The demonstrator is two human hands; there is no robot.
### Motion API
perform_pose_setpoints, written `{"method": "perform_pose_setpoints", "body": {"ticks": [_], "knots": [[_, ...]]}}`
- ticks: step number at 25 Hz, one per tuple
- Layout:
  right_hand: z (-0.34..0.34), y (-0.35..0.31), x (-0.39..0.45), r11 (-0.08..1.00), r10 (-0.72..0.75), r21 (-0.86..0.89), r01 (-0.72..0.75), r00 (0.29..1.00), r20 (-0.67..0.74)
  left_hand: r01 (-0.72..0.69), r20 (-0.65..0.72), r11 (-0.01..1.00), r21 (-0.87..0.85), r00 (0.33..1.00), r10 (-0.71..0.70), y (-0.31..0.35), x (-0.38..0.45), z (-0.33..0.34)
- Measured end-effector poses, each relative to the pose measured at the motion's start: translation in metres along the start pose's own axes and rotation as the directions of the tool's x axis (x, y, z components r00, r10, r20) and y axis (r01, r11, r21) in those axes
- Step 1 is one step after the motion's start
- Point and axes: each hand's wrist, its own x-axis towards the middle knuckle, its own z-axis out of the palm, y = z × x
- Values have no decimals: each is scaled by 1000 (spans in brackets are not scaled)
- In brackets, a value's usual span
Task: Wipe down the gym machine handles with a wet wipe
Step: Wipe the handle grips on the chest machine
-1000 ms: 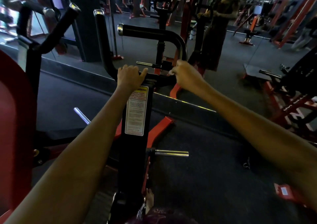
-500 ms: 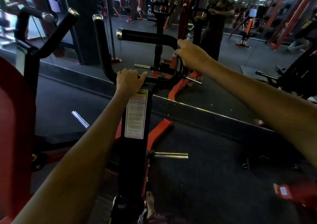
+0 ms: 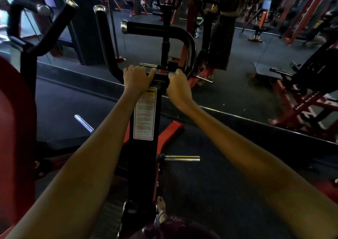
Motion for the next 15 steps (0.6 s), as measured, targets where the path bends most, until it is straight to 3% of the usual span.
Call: {"method": "perform_pose_setpoints", "body": {"ticks": [3, 5, 10, 12, 15], "knots": [[-20, 14, 4, 976, -95, 207, 75, 992, 89, -7, 25, 1000, -18, 1000, 7, -1, 0, 0], [-40, 26, 10, 968, -108, 241, 76, 987, 123, -12, 31, 1000, -19, 999, 13, -2, 1, 0], [-8, 17, 17, 995, 37, 95, -33, 999, -39, -16, 45, 1000, -16, 999, 16, -4, 2, 1], [16, 12, 0, 993, -33, 110, 42, 996, -80, -16, 49, 1000, -23, 999, 17, -5, 3, 2], [32, 29, -28, 949, -90, 278, 149, 973, -212, -15, 18, 998, -55, 1000, 16, -5, 3, 3]]}}
